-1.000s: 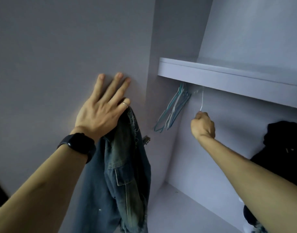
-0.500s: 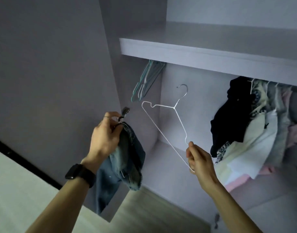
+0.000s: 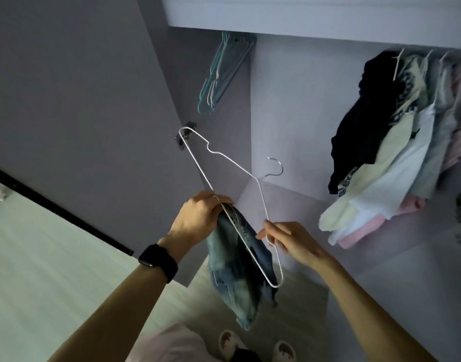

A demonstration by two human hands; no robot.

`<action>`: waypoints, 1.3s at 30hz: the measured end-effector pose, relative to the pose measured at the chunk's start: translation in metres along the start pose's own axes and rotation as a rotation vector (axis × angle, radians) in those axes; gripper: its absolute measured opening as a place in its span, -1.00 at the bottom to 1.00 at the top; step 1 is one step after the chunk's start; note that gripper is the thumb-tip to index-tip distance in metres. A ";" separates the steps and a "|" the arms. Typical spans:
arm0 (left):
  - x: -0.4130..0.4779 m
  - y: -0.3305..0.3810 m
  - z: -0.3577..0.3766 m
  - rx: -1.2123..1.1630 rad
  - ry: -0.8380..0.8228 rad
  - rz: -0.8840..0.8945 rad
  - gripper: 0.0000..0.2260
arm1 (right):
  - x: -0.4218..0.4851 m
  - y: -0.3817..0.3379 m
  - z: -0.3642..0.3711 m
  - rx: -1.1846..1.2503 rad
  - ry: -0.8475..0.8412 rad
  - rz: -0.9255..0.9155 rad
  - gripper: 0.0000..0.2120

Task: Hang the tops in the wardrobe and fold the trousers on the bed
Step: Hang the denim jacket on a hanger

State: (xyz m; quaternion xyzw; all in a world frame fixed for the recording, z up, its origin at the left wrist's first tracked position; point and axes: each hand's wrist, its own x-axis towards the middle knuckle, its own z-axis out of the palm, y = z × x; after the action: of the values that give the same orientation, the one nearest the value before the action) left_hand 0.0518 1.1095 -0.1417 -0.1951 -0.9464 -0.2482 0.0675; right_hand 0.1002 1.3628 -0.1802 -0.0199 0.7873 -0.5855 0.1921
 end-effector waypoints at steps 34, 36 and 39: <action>0.062 0.038 -0.067 -0.627 -0.152 -0.290 -0.79 | 0.048 -0.047 0.032 -0.163 0.474 -0.417 -0.81; 0.062 0.033 -0.073 -0.716 -0.158 -0.302 -0.83 | 0.056 -0.052 0.029 -0.096 0.396 -0.353 -0.87; 0.062 0.029 -0.076 -0.758 -0.158 -0.309 -0.84 | 0.067 -0.059 0.029 -0.027 0.245 -0.327 -0.87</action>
State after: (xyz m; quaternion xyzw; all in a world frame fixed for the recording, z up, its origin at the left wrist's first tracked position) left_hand 0.0093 1.1155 -0.0490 -0.0802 -0.8086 -0.5705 -0.1198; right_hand 0.0366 1.3004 -0.1508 -0.0786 0.7988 -0.5965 -0.0029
